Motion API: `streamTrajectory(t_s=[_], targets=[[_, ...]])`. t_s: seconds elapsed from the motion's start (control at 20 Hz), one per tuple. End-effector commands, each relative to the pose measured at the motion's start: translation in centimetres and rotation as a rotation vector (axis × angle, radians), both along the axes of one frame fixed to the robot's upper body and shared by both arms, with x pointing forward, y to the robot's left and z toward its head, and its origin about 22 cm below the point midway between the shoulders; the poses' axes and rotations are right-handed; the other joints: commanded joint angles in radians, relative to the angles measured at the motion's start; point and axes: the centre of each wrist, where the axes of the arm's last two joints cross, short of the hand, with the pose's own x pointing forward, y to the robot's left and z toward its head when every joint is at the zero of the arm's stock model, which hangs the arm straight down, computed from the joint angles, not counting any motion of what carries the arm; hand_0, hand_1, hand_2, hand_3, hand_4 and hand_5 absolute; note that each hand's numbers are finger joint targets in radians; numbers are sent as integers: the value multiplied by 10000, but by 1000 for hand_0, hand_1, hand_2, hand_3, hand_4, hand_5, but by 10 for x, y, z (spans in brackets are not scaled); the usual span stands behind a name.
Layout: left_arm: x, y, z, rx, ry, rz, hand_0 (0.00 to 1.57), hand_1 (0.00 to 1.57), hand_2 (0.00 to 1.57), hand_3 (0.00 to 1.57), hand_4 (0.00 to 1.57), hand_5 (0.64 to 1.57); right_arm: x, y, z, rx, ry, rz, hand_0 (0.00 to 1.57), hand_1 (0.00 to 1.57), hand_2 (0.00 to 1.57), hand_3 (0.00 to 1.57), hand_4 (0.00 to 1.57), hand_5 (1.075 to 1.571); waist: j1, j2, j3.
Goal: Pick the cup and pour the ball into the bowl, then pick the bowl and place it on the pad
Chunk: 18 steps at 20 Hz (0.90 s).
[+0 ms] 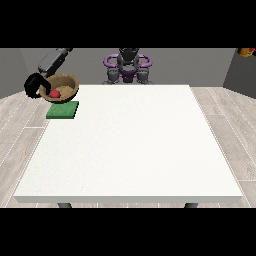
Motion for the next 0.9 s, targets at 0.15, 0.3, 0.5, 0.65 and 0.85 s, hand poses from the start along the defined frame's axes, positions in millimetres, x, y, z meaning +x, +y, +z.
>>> streamTrajectory(t_s=[0.15, 0.3, 0.5, 0.65, 0.85], targets=[[-6, 5, 5, 177, -7, 171, 0, 0, 0, 0, 1195, 1561, 1, -8, 3, -149, -339, -1005, 1508, 1508, 1412, 824, 0, 1552, 101, 22, -3], [-1, -2, -9, -10, -39, 76, 0, 0, 0, 0, 1190, 1562, 5, -3, 1, -86, -315, -882, 1451, 1451, 1393, 799, 0, 1536, 13, 49, -4], [-11, 22, 1, 60, -472, 358, 0, 0, 0, 0, 1188, 1565, 27, 28, 1, 167, -1106, -415, 1443, 1443, 1376, 678, 0, 1535, -75, 561, -8], [-13, 19, -7, 63, -375, 248, 0, 0, 0, 0, 1190, 1566, 20, 7, 16, -510, -1381, -826, 1259, 1259, 1353, 911, 115, 1529, 149, 535, -4], [-15, 26, 10, 148, -656, 331, 0, 0, 0, 0, 1194, 1569, 28, 11, 25, -799, -499, 45, 194, 194, 412, 787, 0, 1454, 279, 714, -7]])
